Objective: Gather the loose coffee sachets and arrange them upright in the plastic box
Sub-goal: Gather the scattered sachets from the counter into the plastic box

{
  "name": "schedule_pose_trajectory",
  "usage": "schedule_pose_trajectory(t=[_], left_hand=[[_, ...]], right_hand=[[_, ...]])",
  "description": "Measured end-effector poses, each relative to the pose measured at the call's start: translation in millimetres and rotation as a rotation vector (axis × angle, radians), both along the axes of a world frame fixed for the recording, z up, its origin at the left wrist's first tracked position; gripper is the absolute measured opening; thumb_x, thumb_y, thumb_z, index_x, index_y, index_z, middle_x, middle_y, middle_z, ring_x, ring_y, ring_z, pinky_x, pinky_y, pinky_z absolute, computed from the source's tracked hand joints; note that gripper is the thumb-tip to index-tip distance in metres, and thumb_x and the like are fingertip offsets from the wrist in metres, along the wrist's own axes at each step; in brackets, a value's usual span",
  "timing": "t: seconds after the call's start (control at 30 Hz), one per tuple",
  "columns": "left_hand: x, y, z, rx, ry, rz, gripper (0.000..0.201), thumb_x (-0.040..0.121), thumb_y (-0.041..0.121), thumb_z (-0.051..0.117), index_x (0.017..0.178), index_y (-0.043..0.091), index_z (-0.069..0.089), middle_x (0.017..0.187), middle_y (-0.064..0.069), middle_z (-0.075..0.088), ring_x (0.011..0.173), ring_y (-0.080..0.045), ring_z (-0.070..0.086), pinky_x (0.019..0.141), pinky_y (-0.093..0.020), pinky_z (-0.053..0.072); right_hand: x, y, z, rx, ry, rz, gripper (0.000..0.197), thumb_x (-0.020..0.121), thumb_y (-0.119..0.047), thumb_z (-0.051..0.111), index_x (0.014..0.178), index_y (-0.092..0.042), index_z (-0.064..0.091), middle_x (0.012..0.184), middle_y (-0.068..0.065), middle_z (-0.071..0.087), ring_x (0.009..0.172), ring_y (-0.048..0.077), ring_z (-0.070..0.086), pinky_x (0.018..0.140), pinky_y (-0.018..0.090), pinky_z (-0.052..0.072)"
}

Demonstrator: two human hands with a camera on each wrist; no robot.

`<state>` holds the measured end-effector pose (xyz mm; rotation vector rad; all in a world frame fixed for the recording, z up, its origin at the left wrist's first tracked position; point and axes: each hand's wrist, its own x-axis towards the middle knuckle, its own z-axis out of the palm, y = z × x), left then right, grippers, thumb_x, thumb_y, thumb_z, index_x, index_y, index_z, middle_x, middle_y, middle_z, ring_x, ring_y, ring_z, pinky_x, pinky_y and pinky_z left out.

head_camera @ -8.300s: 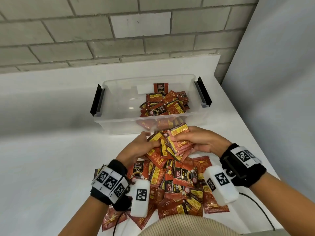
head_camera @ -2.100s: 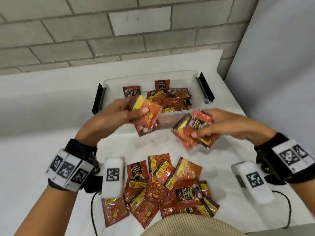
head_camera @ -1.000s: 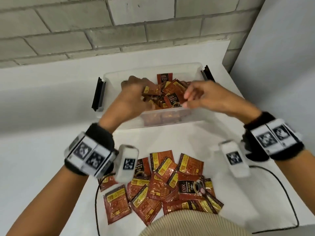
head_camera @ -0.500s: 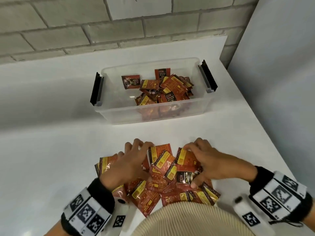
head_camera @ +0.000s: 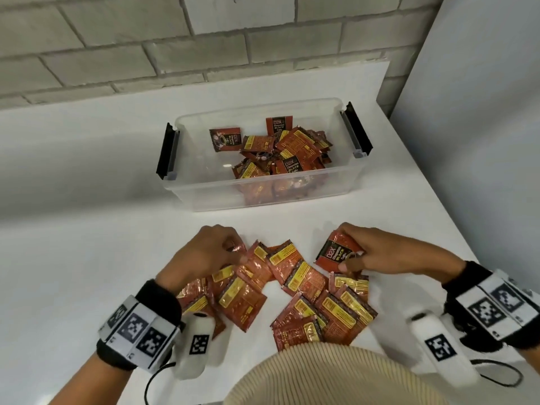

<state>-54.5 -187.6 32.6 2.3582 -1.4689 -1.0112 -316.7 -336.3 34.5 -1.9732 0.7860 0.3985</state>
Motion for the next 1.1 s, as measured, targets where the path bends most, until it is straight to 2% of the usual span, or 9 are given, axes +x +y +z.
schedule_pose_trajectory(t=[0.1, 0.3, 0.43, 0.53, 0.67, 0.77, 0.9, 0.97, 1.1], left_hand=[[6.7, -2.2, 6.8, -0.059, 0.019, 0.016, 0.016, 0.089, 0.028, 0.066, 0.101, 0.018, 0.068, 0.101, -0.001, 0.065, 0.086, -0.01, 0.058, 0.059, -0.01, 0.038], [12.2, -6.2, 20.3, -0.203, 0.026, 0.137, 0.015, 0.096, 0.026, 0.055, 0.098, 0.015, 0.065, 0.093, -0.001, 0.064, 0.083, -0.017, 0.063, 0.058, -0.023, 0.05], [19.4, -5.1, 30.8, -0.258, 0.019, 0.184, 0.016, 0.096, 0.027, 0.054, 0.099, 0.016, 0.065, 0.094, -0.002, 0.066, 0.085, -0.017, 0.063, 0.067, -0.028, 0.051], [26.5, 6.5, 36.6, -0.211, 0.102, 0.203, 0.014, 0.095, 0.029, 0.055, 0.093, 0.019, 0.066, 0.093, 0.0, 0.067, 0.081, -0.016, 0.066, 0.056, -0.021, 0.048], [29.4, 32.9, 30.2, -0.012, 0.03, 0.082, 0.01, 0.094, 0.032, 0.056, 0.092, 0.027, 0.064, 0.099, 0.005, 0.063, 0.085, -0.009, 0.062, 0.061, -0.02, 0.044], [27.4, 49.6, 17.8, 0.047, 0.003, 0.11, 0.009, 0.096, 0.029, 0.055, 0.096, 0.026, 0.063, 0.102, 0.005, 0.058, 0.089, -0.007, 0.058, 0.06, -0.016, 0.045], [27.1, 62.1, -0.3, 0.062, -0.05, 0.146, 0.011, 0.097, 0.033, 0.05, 0.103, 0.029, 0.058, 0.108, 0.001, 0.052, 0.104, -0.018, 0.055, 0.066, -0.018, 0.045], [31.1, 67.3, -6.6, 0.041, -0.046, 0.187, 0.024, 0.089, 0.052, 0.051, 0.108, 0.038, 0.054, 0.112, 0.002, 0.048, 0.114, -0.021, 0.046, 0.071, -0.022, 0.046], [34.7, 74.1, -10.7, 0.139, 0.025, 0.214, 0.092, 0.053, 0.081, 0.067, 0.132, 0.049, 0.035, 0.122, 0.008, 0.038, 0.118, -0.02, 0.035, 0.09, -0.041, 0.049]], right_hand=[[-12.4, -0.7, 8.2, 0.087, -0.026, -0.011, 0.028, 0.089, -0.024, 0.065, 0.114, -0.027, 0.052, 0.107, -0.011, 0.067, 0.1, 0.006, 0.064, 0.09, 0.026, 0.051], [-26.8, 4.2, 12.3, 0.016, -0.021, -0.084, 0.025, 0.09, -0.025, 0.063, 0.107, -0.028, 0.046, 0.103, -0.009, 0.059, 0.094, 0.004, 0.06, 0.07, 0.014, 0.047], [-36.7, -3.3, 21.6, 0.023, -0.056, -0.233, 0.03, 0.087, -0.026, 0.066, 0.109, -0.022, 0.046, 0.102, -0.006, 0.063, 0.087, 0.003, 0.065, 0.067, 0.017, 0.05], [-44.7, -0.5, 28.4, 0.112, -0.055, -0.145, 0.032, 0.084, -0.023, 0.07, 0.108, -0.016, 0.05, 0.109, -0.002, 0.056, 0.087, 0.008, 0.067, 0.072, 0.028, 0.056], [-46.4, 23.6, 13.3, -0.017, 0.156, 0.183, 0.05, 0.073, -0.054, 0.065, 0.108, -0.022, 0.049, 0.117, -0.011, 0.033, 0.101, 0.008, 0.05, 0.081, 0.025, 0.052], [-43.5, 42.1, -5.2, -0.143, 0.186, 0.258, 0.047, 0.081, -0.043, 0.066, 0.117, -0.022, 0.043, 0.115, -0.011, 0.024, 0.106, 0.003, 0.028, 0.086, 0.017, 0.043], [-38.4, 49.5, -7.6, -0.136, 0.195, 0.21, 0.045, 0.08, -0.03, 0.071, 0.105, -0.035, 0.034, 0.108, -0.011, 0.029, 0.1, 0.004, 0.036, 0.078, 0.019, 0.044], [-37.1, 45.0, -5.4, -0.071, 0.182, 0.149, 0.05, 0.078, -0.023, 0.073, 0.099, -0.035, 0.03, 0.105, -0.011, 0.043, 0.094, 0.007, 0.05, 0.07, 0.02, 0.048], [-37.5, 32.7, -1.9, 0.036, 0.179, 0.056, 0.051, 0.077, -0.02, 0.076, 0.108, -0.029, 0.036, 0.097, -0.002, 0.065, 0.081, 0.015, 0.067, 0.062, 0.025, 0.054]])
